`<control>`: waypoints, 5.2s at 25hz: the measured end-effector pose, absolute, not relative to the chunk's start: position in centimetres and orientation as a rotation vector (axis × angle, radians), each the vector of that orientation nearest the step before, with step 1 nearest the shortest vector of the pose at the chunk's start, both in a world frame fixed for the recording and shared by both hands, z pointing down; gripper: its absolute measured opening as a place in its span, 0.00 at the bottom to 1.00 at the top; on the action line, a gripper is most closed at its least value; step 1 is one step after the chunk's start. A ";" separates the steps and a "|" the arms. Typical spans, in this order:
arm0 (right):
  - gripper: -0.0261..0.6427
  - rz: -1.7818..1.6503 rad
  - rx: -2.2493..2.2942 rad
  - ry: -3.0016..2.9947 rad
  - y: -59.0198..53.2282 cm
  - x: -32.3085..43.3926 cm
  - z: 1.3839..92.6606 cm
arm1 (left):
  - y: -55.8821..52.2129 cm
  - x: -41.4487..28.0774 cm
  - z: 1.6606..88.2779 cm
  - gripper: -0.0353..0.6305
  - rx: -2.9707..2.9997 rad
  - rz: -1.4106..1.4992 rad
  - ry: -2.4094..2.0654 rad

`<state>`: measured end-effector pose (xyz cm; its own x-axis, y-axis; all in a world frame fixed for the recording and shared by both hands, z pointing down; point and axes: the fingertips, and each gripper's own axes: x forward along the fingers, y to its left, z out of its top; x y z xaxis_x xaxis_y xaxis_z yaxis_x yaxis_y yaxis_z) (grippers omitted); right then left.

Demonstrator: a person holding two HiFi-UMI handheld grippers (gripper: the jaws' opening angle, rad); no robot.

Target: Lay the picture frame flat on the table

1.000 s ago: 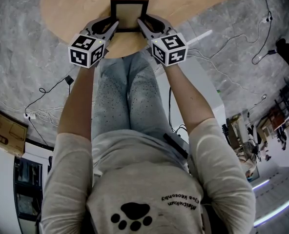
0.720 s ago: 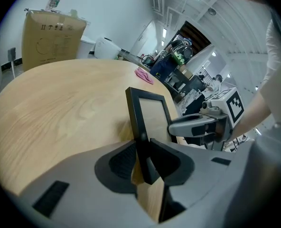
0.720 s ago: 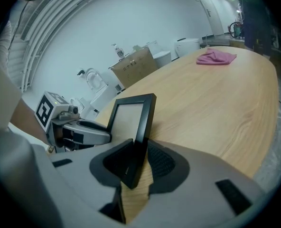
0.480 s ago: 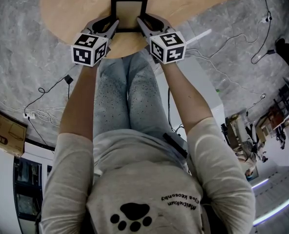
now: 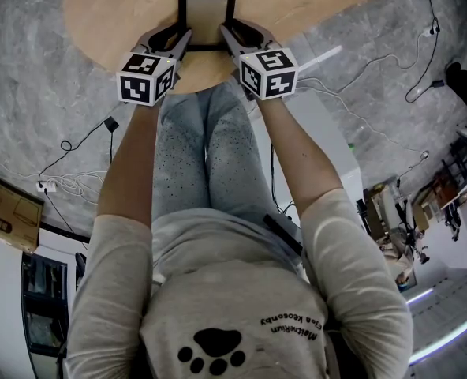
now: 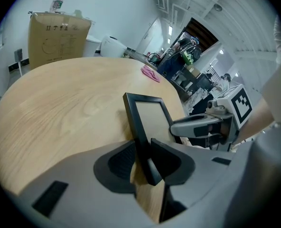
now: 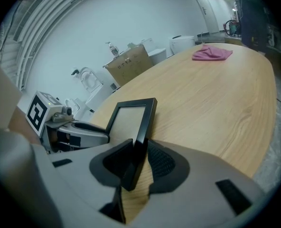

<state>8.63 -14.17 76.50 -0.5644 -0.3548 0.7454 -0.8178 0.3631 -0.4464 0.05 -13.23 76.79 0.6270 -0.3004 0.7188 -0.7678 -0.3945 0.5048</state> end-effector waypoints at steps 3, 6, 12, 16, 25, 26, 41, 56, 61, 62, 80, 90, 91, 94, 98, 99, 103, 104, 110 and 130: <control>0.20 1.143 1.026 -2.073 -14.1 8.7 76.8 | -13.2 0.0 77.0 0.22 1.964 0.683 -0.852; 0.20 1.160 1.039 -2.061 -14.1 8.8 77.0 | -13.3 0.1 77.1 0.22 1.962 0.693 -0.861; 0.20 1.160 1.044 -2.045 -14.0 8.7 76.9 | -13.2 0.0 76.9 0.22 1.957 0.696 -0.880; 0.20 1.150 1.054 -2.023 -14.1 8.7 77.3 | -13.2 -0.1 77.3 0.22 1.944 0.707 -0.900; 0.19 1.117 1.092 -1.986 -14.1 8.6 77.4 | -13.6 -0.6 76.8 0.20 1.910 0.657 -0.977; 0.19 1.119 1.095 -1.986 -14.2 8.6 77.4 | -13.6 -0.7 76.7 0.19 1.910 0.655 -0.981; 0.25 1.096 1.120 -1.927 -13.9 9.2 74.1 | -14.5 0.0 72.6 0.09 1.943 0.625 -0.936; 0.07 0.983 1.213 -1.955 -13.2 10.5 63.9 | -13.8 -0.4 62.6 0.07 2.062 0.645 -0.982; 0.06 0.927 1.247 -1.981 -14.4 10.7 60.4 | -14.1 -0.1 58.7 0.07 2.143 0.623 -1.000; 0.06 0.916 1.255 -1.982 -14.7 10.7 59.8 | -14.1 0.0 58.0 0.07 2.156 0.619 -1.001; 0.06 0.702 1.346 -2.199 -14.1 12.3 46.9 | -12.9 0.9 46.8 0.07 2.302 0.537 -1.111; 0.06 0.490 1.491 -2.426 -14.8 11.3 35.1 | -14.7 0.1 35.9 0.07 2.449 0.349 -1.335; 0.06 0.447 1.498 -2.448 -14.7 11.1 33.7 | -14.7 0.3 34.7 0.07 2.468 0.333 -1.352; 0.06 0.290 1.493 -2.513 -14.3 10.3 29.9 | -14.3 0.7 31.8 0.07 2.521 0.302 -1.390; 0.06 0.256 1.527 -2.585 -13.7 9.9 26.0 | -13.6 1.0 28.5 0.07 2.556 0.221 -1.413; 0.06 0.249 1.538 -2.595 -13.5 9.9 25.3 | -13.4 1.0 27.8 0.07 2.561 0.203 -1.426; 0.06 0.193 1.574 -2.609 -12.5 10.4 23.2 | -12.4 1.1 25.0 0.07 2.595 0.176 -1.491; 0.06 0.177 1.583 -2.610 -12.3 10.5 22.7 | -12.2 1.1 24.4 0.07 2.602 0.175 -1.505; 0.06 0.143 1.602 -2.625 -11.7 10.7 20.6 | -11.6 0.9 21.5 0.07 2.607 0.145 -1.554; 0.06 0.122 1.516 -2.640 -11.7 10.4 21.1 | -11.2 1.8 20.9 0.07 2.615 0.136 -1.601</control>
